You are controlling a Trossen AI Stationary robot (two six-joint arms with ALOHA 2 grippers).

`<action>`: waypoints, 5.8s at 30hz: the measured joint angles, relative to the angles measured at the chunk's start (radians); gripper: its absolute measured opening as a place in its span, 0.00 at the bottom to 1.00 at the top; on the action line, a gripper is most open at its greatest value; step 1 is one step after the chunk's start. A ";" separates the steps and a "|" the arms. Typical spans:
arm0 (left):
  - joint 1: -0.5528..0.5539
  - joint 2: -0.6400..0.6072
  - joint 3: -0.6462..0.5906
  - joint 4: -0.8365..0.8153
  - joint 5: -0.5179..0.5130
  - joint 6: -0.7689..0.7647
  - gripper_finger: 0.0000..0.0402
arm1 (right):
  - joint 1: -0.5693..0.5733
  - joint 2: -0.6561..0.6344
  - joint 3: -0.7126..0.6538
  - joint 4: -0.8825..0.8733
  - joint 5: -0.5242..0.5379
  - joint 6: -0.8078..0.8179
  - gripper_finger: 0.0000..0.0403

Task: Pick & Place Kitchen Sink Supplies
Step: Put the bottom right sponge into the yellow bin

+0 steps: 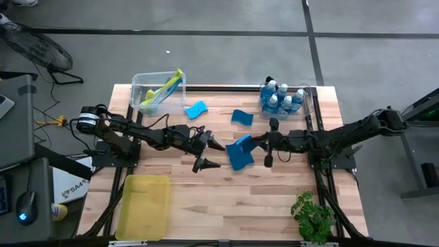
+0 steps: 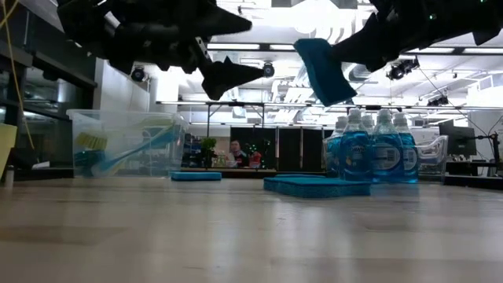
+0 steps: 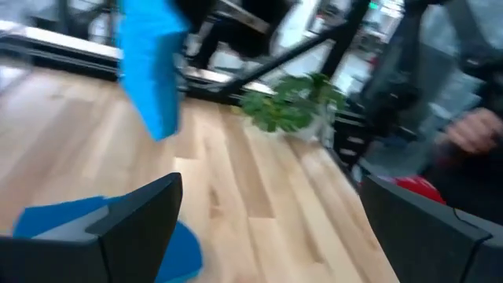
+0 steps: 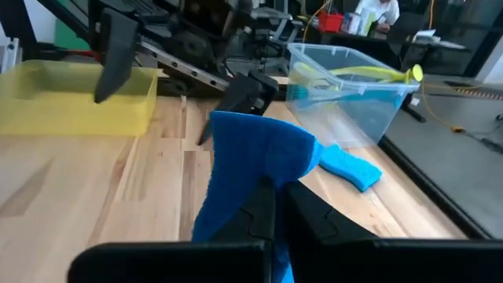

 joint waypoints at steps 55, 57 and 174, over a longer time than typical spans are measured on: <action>0.001 0.029 0.169 -0.090 -0.454 0.042 0.88 | -0.057 0.411 0.108 0.518 0.029 -0.072 0.00; 0.001 0.026 0.172 -0.085 -0.458 0.042 0.83 | -0.057 0.411 0.108 0.496 0.034 -0.056 0.00; -0.719 -0.004 0.485 -2.015 -0.305 -0.482 0.01 | -0.056 0.093 0.107 -0.174 0.019 0.078 0.55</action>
